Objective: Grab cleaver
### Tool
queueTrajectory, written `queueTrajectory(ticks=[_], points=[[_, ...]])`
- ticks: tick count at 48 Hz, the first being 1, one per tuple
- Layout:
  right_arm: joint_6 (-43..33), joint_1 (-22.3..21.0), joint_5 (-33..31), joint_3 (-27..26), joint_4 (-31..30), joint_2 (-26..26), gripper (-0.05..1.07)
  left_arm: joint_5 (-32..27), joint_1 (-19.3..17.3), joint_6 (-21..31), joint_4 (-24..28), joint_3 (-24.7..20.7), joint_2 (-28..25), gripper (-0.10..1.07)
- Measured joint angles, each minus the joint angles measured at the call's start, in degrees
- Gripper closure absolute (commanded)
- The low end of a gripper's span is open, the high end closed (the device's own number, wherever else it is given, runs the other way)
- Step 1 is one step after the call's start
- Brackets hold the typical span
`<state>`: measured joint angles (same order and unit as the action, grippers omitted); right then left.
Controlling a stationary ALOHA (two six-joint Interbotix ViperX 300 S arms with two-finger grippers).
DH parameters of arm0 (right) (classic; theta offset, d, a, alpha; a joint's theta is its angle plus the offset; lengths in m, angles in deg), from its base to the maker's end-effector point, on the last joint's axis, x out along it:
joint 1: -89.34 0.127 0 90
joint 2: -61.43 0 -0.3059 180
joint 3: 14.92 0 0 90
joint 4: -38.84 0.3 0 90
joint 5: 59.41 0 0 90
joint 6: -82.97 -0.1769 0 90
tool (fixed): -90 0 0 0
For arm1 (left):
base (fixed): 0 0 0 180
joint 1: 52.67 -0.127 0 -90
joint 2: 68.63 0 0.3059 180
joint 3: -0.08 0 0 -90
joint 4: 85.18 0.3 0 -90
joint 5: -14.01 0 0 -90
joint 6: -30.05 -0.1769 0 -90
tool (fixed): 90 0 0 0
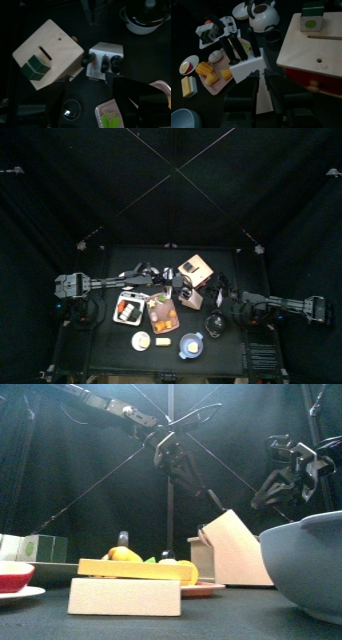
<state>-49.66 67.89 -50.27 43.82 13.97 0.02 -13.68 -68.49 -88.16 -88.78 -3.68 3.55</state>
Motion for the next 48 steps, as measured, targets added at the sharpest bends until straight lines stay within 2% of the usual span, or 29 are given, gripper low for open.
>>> queueTrajectory(ticks=[4,12,19,25,33,48], points=[[0.00,-0.09,0.00,0.00,0.00,-0.35,0.43,-3.08,-1.05,-4.48,-2.90,-1.49,-1.41,0.14],[0.00,-0.26,0.00,-0.09,-0.09,-0.35,0.43,-8.70,-2.37,-15.29,-12.66,-5.27,-3.96,0.14],[0.00,-0.26,0.00,-0.09,0.00,-0.35,0.43,-10.72,-3.60,-24.43,-22.85,-6.68,-5.45,0.15],[0.00,-0.26,0.00,0.00,-0.09,-0.44,0.43,-10.99,-3.96,-29.53,-27.07,-6.77,-6.50,0.15],[-0.09,-0.35,0.00,-0.09,-0.18,-0.35,0.43,-10.99,-4.57,-30.76,-30.06,-6.86,-6.77,0.15],[0.00,-0.35,0.00,0.00,-0.18,-0.35,0.43,-10.81,-5.10,-31.11,-30.32,-8.88,-8.53,0.15]])
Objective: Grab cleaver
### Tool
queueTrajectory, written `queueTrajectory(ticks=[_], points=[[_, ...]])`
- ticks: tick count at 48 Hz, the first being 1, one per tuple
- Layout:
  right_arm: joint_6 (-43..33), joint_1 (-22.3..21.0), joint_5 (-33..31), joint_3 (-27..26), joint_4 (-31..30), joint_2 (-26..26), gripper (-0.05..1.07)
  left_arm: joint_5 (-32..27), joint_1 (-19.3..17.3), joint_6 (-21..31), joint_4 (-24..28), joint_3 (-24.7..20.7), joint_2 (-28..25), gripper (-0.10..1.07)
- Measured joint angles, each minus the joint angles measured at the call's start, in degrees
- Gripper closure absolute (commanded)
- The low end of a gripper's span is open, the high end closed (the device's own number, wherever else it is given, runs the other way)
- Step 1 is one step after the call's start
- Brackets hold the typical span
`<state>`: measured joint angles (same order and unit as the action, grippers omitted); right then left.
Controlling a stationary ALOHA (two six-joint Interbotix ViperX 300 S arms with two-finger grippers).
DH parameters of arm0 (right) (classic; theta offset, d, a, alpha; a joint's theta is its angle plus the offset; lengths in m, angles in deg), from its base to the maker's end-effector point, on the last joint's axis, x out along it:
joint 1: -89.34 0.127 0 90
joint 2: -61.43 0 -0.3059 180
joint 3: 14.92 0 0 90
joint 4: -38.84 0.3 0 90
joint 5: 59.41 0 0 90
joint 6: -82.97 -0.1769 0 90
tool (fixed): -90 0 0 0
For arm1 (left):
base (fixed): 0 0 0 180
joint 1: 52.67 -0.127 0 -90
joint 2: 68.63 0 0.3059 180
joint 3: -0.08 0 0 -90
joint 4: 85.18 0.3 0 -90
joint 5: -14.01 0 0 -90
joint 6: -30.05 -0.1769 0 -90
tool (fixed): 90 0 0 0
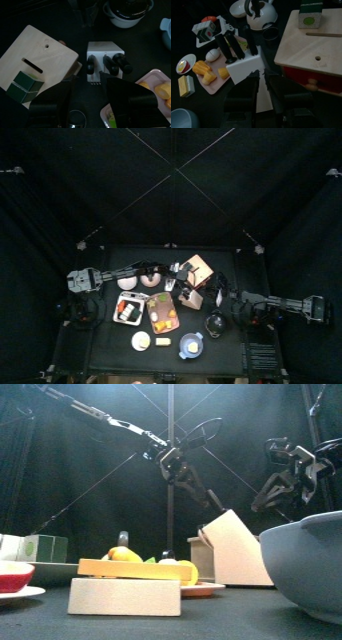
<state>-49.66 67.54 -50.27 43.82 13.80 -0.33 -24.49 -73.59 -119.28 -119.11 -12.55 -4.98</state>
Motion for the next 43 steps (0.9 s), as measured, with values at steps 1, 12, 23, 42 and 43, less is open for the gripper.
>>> queueTrajectory(ticks=[1,12,23,42,43], points=[[0.00,0.00,0.00,0.00,0.00,-0.09,0.43,0.00,0.09,0.09,0.00,-0.26,-0.09,0.15],[0.00,0.00,0.00,0.00,0.00,0.00,0.43,-0.88,0.09,0.09,-0.18,-2.29,-1.76,0.16],[-0.09,0.00,0.00,0.00,0.09,-0.09,0.43,-1.14,0.18,0.09,-0.62,-3.08,-3.25,0.20],[0.00,0.00,0.00,0.00,0.00,-0.09,0.43,-1.76,0.35,0.18,-0.88,-3.25,-3.34,0.42],[0.00,0.00,0.00,0.00,0.00,-0.09,0.43,-1.85,0.35,0.09,-0.88,-3.25,-3.34,0.43]])
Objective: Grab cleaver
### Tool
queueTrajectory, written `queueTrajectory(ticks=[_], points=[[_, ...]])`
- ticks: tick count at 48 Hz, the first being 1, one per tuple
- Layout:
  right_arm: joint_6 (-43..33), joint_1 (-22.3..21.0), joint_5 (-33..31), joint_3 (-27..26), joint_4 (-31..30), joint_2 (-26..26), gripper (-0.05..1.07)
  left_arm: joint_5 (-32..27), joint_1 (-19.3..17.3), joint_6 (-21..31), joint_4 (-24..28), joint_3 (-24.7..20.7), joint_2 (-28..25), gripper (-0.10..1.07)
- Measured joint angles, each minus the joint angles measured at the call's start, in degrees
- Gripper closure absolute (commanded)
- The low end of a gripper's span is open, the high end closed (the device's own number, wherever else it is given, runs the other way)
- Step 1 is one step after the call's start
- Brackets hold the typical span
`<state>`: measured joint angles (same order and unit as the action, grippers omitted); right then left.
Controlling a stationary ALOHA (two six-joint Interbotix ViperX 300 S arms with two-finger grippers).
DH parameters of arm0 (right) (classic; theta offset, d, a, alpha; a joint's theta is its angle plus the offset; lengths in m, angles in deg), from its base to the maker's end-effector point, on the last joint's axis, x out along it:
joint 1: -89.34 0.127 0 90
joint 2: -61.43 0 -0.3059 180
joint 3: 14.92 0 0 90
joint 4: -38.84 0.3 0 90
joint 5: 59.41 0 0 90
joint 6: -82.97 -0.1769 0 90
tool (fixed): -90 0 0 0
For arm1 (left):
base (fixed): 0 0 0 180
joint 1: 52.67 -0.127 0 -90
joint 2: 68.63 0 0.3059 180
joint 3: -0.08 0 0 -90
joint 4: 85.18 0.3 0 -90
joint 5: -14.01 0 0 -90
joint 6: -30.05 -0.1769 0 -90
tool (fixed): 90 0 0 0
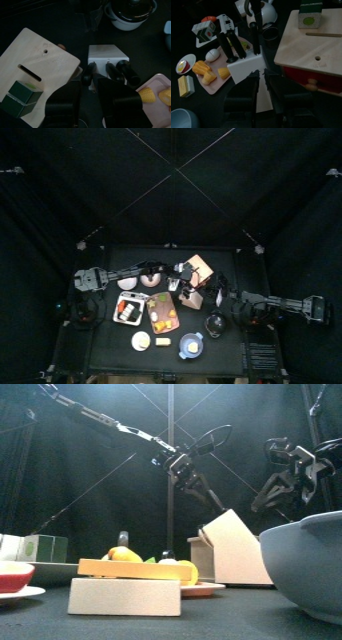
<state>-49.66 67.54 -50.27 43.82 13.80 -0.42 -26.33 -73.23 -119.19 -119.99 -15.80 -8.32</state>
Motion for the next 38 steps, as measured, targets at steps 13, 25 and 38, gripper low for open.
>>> queueTrajectory(ticks=[13,25,38], points=[[0.00,0.00,0.00,0.18,-0.09,0.00,0.43,-0.79,0.00,0.88,-0.70,0.00,0.00,0.46],[-0.09,0.00,0.00,0.26,0.00,0.00,0.43,-2.64,0.26,1.05,-4.39,0.00,0.00,0.46],[-0.09,0.00,0.00,0.26,-0.09,0.00,0.43,-3.43,0.26,1.05,-5.19,0.00,0.09,0.46]])
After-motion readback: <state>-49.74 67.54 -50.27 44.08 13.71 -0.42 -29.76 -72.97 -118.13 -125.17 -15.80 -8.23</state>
